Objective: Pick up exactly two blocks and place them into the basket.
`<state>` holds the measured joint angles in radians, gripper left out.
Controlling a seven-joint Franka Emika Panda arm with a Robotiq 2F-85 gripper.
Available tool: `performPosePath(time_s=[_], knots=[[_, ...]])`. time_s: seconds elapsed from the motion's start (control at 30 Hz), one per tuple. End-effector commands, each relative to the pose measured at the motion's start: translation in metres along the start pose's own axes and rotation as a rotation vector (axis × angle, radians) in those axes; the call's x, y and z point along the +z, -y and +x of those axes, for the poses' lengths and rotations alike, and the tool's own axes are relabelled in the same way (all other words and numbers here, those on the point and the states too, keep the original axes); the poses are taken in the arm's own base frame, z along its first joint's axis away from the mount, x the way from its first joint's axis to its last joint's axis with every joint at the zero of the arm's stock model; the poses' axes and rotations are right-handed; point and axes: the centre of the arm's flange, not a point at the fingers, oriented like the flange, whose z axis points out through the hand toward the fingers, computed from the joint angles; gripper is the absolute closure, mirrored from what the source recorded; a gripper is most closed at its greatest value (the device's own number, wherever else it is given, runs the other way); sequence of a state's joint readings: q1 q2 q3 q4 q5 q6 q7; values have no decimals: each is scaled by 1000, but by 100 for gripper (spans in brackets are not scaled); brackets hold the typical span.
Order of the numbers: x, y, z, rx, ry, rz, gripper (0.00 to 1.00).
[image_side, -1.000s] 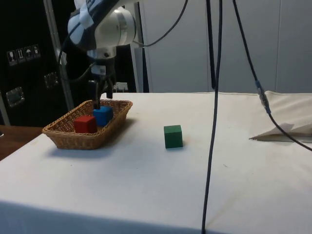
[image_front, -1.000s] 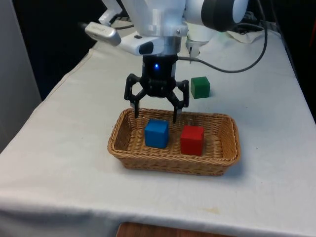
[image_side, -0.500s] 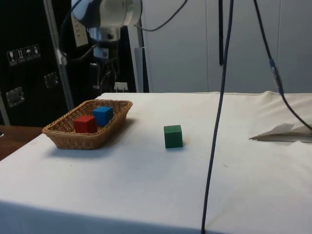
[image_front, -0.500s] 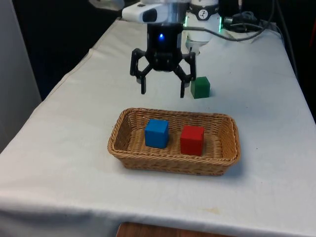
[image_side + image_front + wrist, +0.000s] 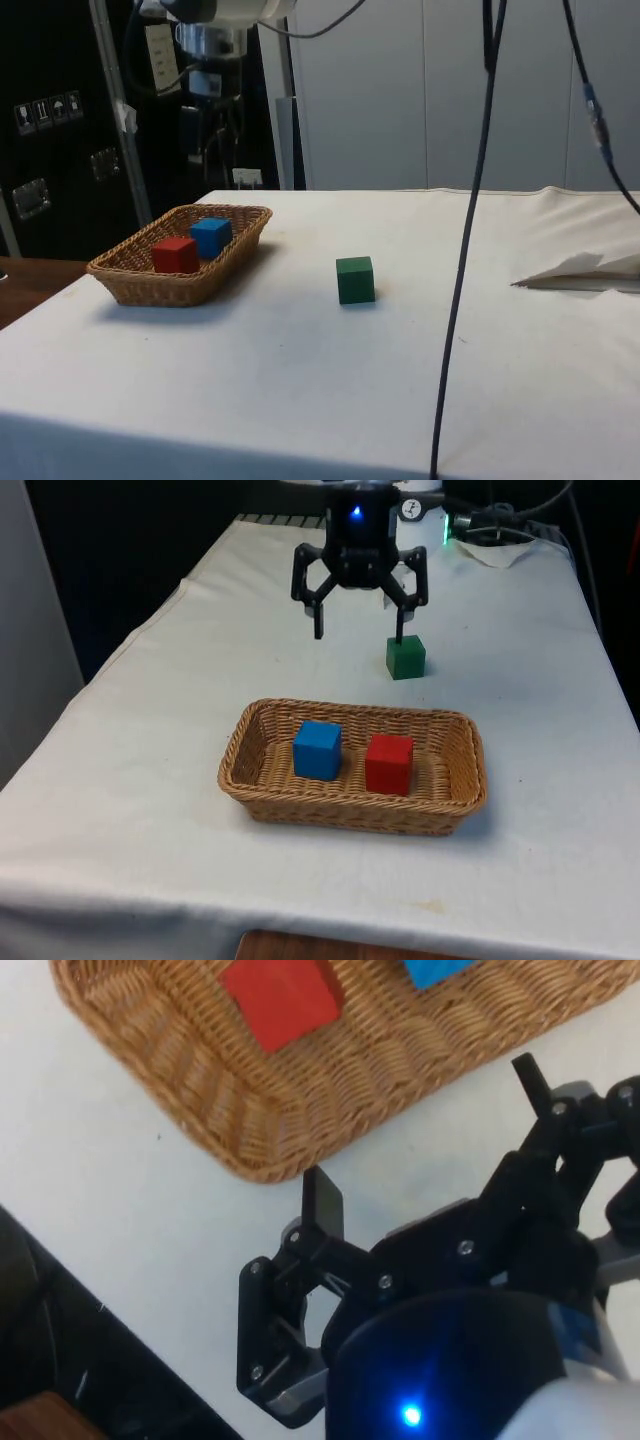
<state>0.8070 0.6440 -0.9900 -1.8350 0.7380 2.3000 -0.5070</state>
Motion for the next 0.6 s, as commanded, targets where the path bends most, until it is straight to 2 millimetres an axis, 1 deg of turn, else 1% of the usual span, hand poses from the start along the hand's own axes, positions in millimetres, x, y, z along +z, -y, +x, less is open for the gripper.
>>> performPosePath(time_s=[0.0, 0.03, 0.27, 0.3, 0.33, 0.5, 0.53, 0.57], knots=[[-2, 2, 0, 0, -1, 2, 0], [-7, 4, -7, 0, -2, -3, 0], [-21, 17, -11, -3, 0, 8, 0], [-18, 16, -3, -6, 0, 13, 0], [-21, 19, -12, -5, 1, 10, 0], [-25, 27, -17, -9, 3, 21, 0], [-24, 27, -7, -10, 6, 26, 0], [-25, 28, -18, -9, 5, 22, 0]])
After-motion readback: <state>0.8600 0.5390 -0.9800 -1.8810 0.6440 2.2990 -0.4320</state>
